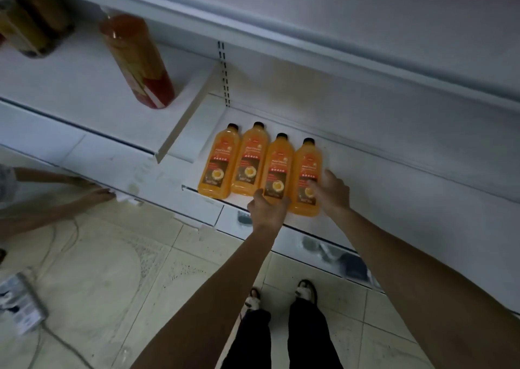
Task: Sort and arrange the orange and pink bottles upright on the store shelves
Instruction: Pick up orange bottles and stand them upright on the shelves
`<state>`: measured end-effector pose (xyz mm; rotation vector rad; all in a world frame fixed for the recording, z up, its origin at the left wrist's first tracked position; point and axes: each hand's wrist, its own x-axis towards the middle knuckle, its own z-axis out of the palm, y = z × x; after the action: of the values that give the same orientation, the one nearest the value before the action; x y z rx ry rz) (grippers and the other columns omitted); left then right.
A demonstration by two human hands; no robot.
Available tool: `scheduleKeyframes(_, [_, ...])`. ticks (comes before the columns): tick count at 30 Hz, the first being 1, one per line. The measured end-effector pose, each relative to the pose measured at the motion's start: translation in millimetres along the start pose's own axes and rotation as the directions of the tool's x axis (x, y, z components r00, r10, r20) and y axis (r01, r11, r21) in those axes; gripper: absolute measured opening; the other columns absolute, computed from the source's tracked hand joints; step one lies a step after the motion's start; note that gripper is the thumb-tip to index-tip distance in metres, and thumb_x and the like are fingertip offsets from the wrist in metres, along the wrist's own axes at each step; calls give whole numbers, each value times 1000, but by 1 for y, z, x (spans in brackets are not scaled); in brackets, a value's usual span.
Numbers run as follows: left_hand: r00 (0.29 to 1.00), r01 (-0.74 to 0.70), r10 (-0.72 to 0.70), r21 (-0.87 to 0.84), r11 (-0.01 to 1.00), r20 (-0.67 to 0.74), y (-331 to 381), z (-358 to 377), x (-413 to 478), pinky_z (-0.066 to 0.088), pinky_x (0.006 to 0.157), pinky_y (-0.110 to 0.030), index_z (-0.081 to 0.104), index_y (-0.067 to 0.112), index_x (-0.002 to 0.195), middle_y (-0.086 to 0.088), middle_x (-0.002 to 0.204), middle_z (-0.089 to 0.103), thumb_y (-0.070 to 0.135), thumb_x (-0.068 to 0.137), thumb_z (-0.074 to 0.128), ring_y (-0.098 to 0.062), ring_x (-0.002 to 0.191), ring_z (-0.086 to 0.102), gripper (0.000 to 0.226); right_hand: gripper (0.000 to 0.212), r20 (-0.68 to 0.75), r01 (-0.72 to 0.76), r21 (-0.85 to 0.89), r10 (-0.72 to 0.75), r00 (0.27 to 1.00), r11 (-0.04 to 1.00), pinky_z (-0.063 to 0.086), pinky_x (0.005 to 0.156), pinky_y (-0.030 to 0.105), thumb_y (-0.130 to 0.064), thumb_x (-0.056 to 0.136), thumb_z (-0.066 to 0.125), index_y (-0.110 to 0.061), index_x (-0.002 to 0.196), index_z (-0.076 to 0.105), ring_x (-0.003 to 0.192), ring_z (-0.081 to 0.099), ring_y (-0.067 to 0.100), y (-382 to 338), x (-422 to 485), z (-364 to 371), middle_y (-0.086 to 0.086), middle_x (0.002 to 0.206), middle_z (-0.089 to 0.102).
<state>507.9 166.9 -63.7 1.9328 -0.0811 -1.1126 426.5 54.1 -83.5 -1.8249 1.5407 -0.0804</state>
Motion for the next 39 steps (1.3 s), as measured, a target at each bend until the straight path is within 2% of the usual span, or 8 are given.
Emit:
scheduleKeyframes(4, [999,-42,45,259,965,-7,14,-2,-13,36,105,-45,35,13,137,-17,137,37,37,87,60,-37,124,42,61,65,-44,-3,79,6,999,997,32,110,40,-31,90,58,-14,147,30,136,33,30,11,-26,-29,12,148,38])
scheduleKeyframes(6, [986,-166,159,363,917,51,24,6,-22,38,104,-42,43,13,134,-15,134,46,39,85,61,-36,122,45,59,67,-76,20,74,-15,997,997,32,110,37,-29,89,60,-15,147,29,137,32,28,24,-42,-50,11,148,37])
scheduleKeyframes(11, [873,-477,320,505,719,368,51,53,-67,42,86,-23,54,15,125,-9,123,59,22,87,60,-26,110,56,39,66,-205,-49,269,107,973,962,35,109,38,-22,88,63,-13,146,33,131,41,27,68,-79,-125,12,143,45])
scheduleKeyframes(19, [630,-776,344,575,259,696,20,156,-173,36,105,-33,45,23,134,-6,138,46,39,88,56,-24,128,42,51,58,-409,-128,382,292,864,915,37,108,36,-20,86,66,-13,139,45,122,50,26,197,-174,-222,12,133,54])
scheduleKeyframes(26, [485,-869,246,430,245,839,-44,254,-280,42,101,-33,47,14,133,-12,134,52,35,86,62,-26,122,50,53,54,-445,-291,383,451,774,877,36,98,26,-19,88,64,-6,137,45,121,50,28,338,-287,-281,16,132,54])
scheduleKeyframes(32, [378,-923,218,348,167,900,-97,329,-345,43,91,-30,53,7,124,-13,124,59,27,87,59,-28,115,55,42,57,-469,-351,450,552,690,821,40,94,30,-22,87,66,-8,138,45,117,52,29,431,-362,-312,18,129,55])
scheduleKeyframes(37, [306,-949,162,287,130,938,-114,379,-377,45,83,-29,58,2,109,-15,110,62,21,87,58,-29,106,59,29,56,-455,-382,536,639,620,753,37,99,30,-18,89,64,-4,138,43,121,49,30,485,-386,-331,19,129,54])
scheduleKeyframes(39, [289,-956,161,275,103,944,-111,396,-379,44,88,-31,55,2,118,-16,118,60,22,88,59,-29,111,56,36,54,-447,-381,559,655,610,736,36,98,29,-18,89,64,-4,137,45,120,49,29,498,-378,-337,19,128,54])
